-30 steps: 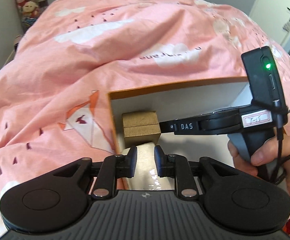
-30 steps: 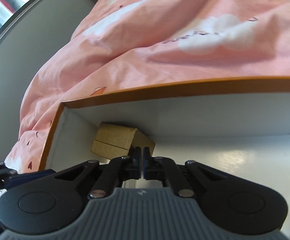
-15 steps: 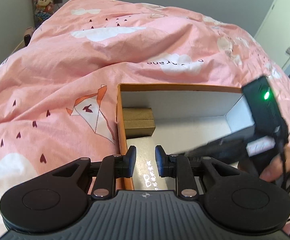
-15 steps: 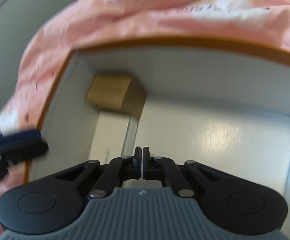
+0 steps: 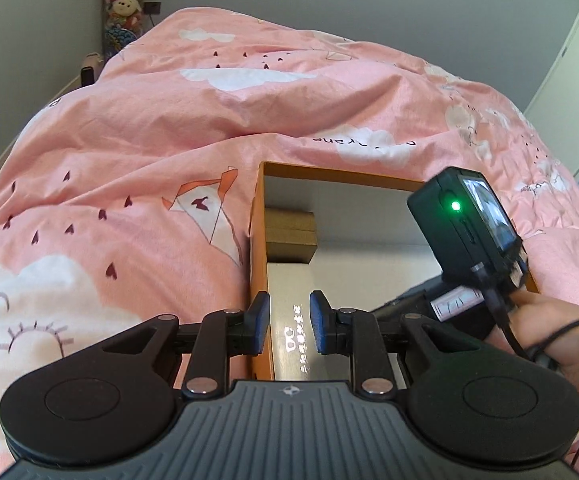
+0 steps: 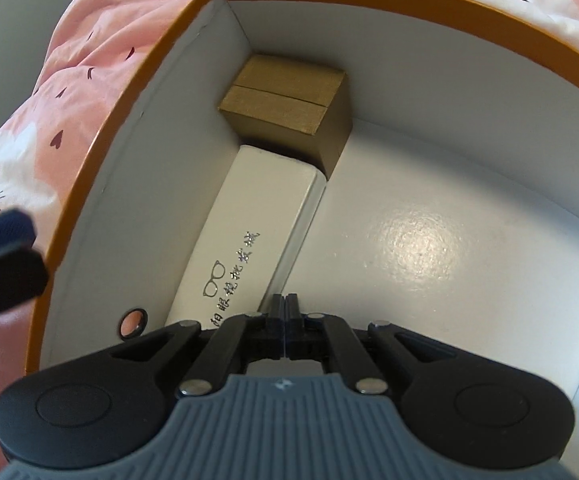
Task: Organize objects
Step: 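Open the right gripper to release the cube and push it into the corner, then withdraw both grippers from the orange box back toward the clutter, then grasp the dark grey case with the left gripper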
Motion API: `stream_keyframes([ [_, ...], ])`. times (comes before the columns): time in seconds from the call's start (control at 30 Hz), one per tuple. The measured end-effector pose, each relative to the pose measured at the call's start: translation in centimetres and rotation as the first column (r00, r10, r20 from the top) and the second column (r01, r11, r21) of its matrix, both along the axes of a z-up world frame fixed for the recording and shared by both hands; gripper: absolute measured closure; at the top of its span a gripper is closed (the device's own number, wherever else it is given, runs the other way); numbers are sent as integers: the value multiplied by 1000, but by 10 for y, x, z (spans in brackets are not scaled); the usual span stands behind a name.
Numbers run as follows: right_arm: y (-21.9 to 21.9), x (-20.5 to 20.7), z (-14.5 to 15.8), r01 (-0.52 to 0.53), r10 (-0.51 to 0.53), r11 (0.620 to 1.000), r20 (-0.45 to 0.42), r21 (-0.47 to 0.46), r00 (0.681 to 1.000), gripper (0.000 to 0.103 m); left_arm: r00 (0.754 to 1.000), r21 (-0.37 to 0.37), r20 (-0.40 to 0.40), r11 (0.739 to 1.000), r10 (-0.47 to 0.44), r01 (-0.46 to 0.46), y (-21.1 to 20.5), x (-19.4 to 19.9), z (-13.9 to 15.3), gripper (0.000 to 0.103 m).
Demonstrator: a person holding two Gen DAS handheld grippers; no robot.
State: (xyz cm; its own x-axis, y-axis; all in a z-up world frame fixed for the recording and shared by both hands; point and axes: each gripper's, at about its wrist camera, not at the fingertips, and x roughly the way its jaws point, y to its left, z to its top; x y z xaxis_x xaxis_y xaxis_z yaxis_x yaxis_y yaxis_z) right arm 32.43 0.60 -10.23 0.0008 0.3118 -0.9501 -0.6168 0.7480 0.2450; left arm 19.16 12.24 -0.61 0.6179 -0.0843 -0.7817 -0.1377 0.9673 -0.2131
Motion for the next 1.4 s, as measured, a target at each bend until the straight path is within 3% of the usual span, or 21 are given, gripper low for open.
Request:
stream_keyframes([
  [0.2, -9, -1, 8, 25, -25, 999, 20, 26, 999, 103, 999, 4, 27, 999, 37, -37, -11, -23, 9, 73],
  [0.43, -37, -41, 64, 3, -33, 993, 255, 116, 966, 96, 996, 18, 84, 999, 38, -39, -43, -58, 18, 61],
  [0.5, -48, -59, 80, 3, -46, 991, 322, 133, 946, 88, 996, 17, 87, 999, 30, -32, -51, -67, 17, 59],
  [0.57, -65, -77, 96, 10, -70, 987, 375, 159, 924, 71, 996, 15, 91, 1000, 25, -27, -58, -78, 15, 53],
  [0.63, -81, -93, 111, 25, -102, 982, 414, 188, 905, 63, 996, 32, 90, 999, 25, -28, -65, -88, 13, 49],
  [0.83, -123, -133, 122, 76, -197, 954, 412, 291, 889, 55, 996, 43, 89, 999, 27, -31, -76, -115, 6, 49],
  [0.97, -150, -164, 123, 79, -239, 931, 435, 356, 868, 36, 998, 31, 63, 999, 14, -16, -80, -127, 0, 48],
  [1.27, -180, -207, 117, 124, -261, 945, 472, 302, 842, 32, 999, -64, 22, 997, -47, 49, -78, -144, -8, 48],
  [1.4, -190, -217, 109, 147, -254, 951, 416, 271, 873, 32, 994, -129, -3, 985, -113, 112, -80, -148, -13, 47],
])
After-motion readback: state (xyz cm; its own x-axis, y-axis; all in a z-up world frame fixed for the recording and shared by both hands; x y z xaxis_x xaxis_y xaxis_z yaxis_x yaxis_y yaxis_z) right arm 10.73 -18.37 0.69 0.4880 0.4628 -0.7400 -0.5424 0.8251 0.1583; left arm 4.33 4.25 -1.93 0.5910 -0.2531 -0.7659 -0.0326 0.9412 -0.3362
